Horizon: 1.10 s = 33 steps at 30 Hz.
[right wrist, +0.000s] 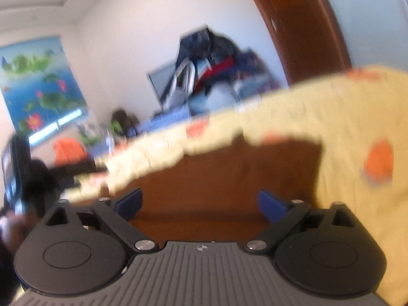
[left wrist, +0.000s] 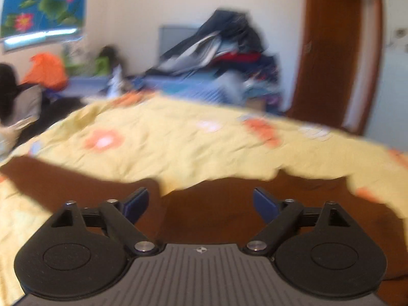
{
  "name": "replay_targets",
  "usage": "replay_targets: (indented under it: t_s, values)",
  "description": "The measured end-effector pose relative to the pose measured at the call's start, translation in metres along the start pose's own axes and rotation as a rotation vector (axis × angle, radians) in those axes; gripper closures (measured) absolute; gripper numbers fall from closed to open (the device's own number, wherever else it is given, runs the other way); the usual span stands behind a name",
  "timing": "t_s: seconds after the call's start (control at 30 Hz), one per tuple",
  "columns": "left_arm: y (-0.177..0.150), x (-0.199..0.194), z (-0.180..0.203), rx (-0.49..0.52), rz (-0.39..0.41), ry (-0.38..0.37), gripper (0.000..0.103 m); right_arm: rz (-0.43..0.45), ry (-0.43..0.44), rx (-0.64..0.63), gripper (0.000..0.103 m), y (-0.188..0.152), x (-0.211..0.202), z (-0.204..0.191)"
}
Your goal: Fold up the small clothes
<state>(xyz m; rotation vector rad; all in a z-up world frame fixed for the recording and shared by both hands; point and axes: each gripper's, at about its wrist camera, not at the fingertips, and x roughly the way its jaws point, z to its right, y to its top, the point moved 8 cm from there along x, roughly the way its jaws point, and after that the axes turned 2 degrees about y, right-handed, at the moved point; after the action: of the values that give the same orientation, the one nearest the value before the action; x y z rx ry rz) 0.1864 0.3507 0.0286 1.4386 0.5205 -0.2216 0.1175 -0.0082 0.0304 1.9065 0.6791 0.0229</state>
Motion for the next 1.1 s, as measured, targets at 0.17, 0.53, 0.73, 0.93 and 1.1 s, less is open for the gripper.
replay_targets:
  t_s: [0.17, 0.53, 0.73, 0.93, 1.1]
  values:
    - [-0.031, 0.045, 0.052, 0.109, -0.167, -0.135, 0.013, -0.097, -0.072, 0.023, 0.0, 0.037, 0.06, 0.024]
    - [-0.044, 0.047, 0.019, 0.096, -0.154, -0.167, 0.01, -0.264, -0.185, -0.178, 0.0, -0.026, 0.112, 0.039]
    - [-0.007, 0.033, -0.15, -0.255, -0.052, 0.025, 0.009, -0.256, -0.195, -0.185, 0.0, -0.024, 0.108, 0.037]
    - [-0.028, 0.055, -0.349, -0.86, -0.094, 0.209, 0.01, -0.263, -0.212, -0.209, 0.0, -0.023, 0.115, 0.037]
    - [-0.022, 0.072, -0.382, -0.998, -0.055, 0.097, 0.01, -0.262, -0.217, -0.212, 0.0, -0.022, 0.116, 0.038]
